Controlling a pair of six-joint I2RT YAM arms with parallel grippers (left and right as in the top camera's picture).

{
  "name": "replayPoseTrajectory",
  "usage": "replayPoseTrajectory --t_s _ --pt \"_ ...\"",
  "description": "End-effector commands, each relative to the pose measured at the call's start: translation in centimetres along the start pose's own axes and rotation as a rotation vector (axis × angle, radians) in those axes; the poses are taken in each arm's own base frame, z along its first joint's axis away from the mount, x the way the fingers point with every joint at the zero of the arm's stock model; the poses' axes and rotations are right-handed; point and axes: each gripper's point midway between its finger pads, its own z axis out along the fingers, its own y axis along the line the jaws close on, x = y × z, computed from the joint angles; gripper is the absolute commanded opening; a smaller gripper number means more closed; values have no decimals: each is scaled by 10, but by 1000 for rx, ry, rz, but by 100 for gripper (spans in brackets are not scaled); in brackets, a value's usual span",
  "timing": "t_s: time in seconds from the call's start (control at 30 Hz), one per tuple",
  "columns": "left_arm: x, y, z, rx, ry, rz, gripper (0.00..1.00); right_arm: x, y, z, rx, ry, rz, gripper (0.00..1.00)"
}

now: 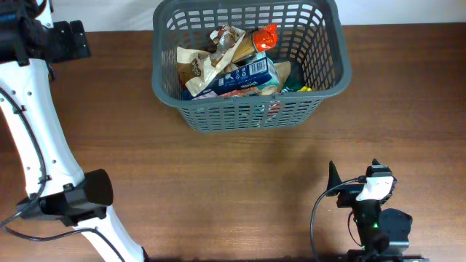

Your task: Pack container

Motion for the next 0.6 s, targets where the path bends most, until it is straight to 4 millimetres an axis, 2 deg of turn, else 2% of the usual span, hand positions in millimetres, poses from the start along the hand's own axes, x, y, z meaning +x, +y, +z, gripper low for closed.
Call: replayPoseTrajectory --t_s 0.0,0.2,0.27,0.33,0.43,0.57 --pt "1 1 3 -5 7 -10 99 2 0 0 6 -3 -4 99" --pt "1 1 3 -5 8 -10 99 2 0 0 6 -3 -4 99" --pt "0 1 -9 -3 -12 -10 99 2 0 0 6 -3 -4 99" --pt "8 -2 -29 5 -23 -2 99 2 0 0 6 -3 -4 99" --pt "44 -8 -63 22 1 25 99 2 0 0 6 -3 -4 99" --pt "110 -10 -89 21 61 67 99 2 0 0 6 -3 -4 99"
